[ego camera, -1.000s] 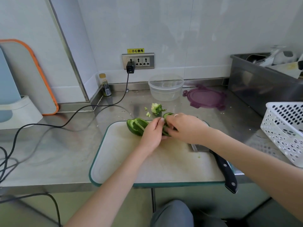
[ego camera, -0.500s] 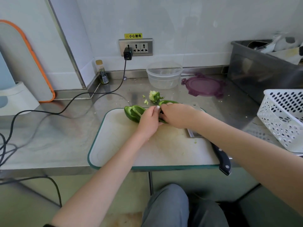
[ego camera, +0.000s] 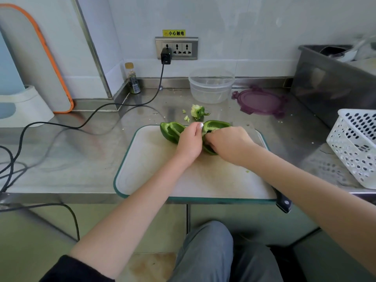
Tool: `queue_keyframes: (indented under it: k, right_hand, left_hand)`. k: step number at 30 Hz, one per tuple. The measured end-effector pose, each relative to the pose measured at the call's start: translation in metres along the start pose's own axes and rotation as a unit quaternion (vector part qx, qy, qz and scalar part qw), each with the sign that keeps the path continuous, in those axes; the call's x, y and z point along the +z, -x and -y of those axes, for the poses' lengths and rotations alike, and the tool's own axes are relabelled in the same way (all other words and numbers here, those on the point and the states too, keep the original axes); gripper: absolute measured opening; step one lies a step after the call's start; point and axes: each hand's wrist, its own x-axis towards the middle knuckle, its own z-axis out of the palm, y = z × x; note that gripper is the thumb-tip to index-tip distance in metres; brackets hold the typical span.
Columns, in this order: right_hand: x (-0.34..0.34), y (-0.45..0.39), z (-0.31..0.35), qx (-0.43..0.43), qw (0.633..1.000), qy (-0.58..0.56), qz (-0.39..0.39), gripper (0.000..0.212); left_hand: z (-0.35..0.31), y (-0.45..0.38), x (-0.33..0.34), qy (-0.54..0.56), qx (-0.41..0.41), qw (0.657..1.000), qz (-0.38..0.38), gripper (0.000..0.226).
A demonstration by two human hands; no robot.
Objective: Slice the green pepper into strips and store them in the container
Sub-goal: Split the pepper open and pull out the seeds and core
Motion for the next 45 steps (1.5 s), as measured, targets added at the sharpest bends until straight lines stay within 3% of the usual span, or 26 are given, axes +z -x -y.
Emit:
queue_keyframes:
  k: [8, 13, 19, 21, 24, 25, 27, 29, 30, 31, 34, 37, 41, 45]
  right_hand:
    - [0.013, 0.005, -0.003, -0.012, 0.999, -0.004, -0.032, 0.028]
    - [0.009, 0.006, -0.005, -0.048, 0.998, 0.034, -0.033, 0.031]
    - [0.017, 0.009, -0.012, -0.147, 0.983, 0.007, -0.112, 0.034]
    - [0.017, 0.014, -0.016, -0.097, 0.982, -0.102, -0.126, 0.013]
    - [0.015, 0.017, -0.029, 0.089, 0.89, -0.343, -0.286, 0.021]
    - [0.015, 0.012, -0.036, 0.14, 0.867, -0.38, -0.29, 0.021]
    - [0.014, -0.006, -0.053, 0.191, 0.873, -0.399, -0.204, 0.011]
    - [0.009, -0.018, -0.063, 0.192, 0.899, -0.387, -0.071, 0.025]
    - [0.008, -0.021, -0.064, 0.182, 0.909, -0.374, -0.043, 0.03]
    - [0.009, -0.023, -0.062, 0.172, 0.921, -0.346, -0.051, 0.03]
    - [0.005, -0.014, -0.049, 0.144, 0.95, -0.187, -0.204, 0.023]
    - [0.0, -0.008, -0.04, 0.008, 0.959, -0.015, -0.284, 0.027]
    - [0.001, -0.018, -0.036, -0.087, 0.965, 0.114, -0.217, 0.04]
    - [0.005, -0.029, -0.029, -0.099, 0.962, 0.156, -0.201, 0.021]
  left_hand:
    - [-0.007, 0.007, -0.003, -0.003, -0.005, 0.998, 0.061, 0.037]
    - [-0.009, 0.003, -0.002, -0.022, -0.019, 0.999, 0.039, 0.037]
    - [-0.012, 0.001, 0.0, -0.024, -0.048, 0.998, 0.021, 0.039]
    - [-0.012, 0.003, 0.001, -0.012, -0.05, 0.999, 0.013, 0.039]
    - [-0.008, 0.003, 0.001, 0.034, -0.056, 0.998, -0.017, 0.043]
    - [-0.008, 0.003, 0.001, 0.042, -0.052, 0.997, -0.027, 0.042]
    - [-0.013, 0.006, 0.0, 0.043, -0.038, 0.997, -0.043, 0.041]
    - [-0.013, 0.006, 0.0, 0.04, -0.028, 0.997, -0.065, 0.042]
    - [-0.012, 0.005, -0.001, 0.041, -0.027, 0.996, -0.074, 0.043]
    - [-0.011, 0.004, -0.002, 0.045, -0.024, 0.995, -0.083, 0.043]
    - [-0.01, 0.002, -0.002, 0.04, -0.019, 0.996, -0.083, 0.038]
    - [-0.014, 0.004, -0.001, 0.018, -0.005, 0.997, -0.076, 0.033]
    - [-0.015, 0.005, 0.0, -0.012, -0.004, 0.998, -0.065, 0.033]
    - [-0.016, 0.006, 0.002, -0.007, -0.005, 0.998, -0.064, 0.04]
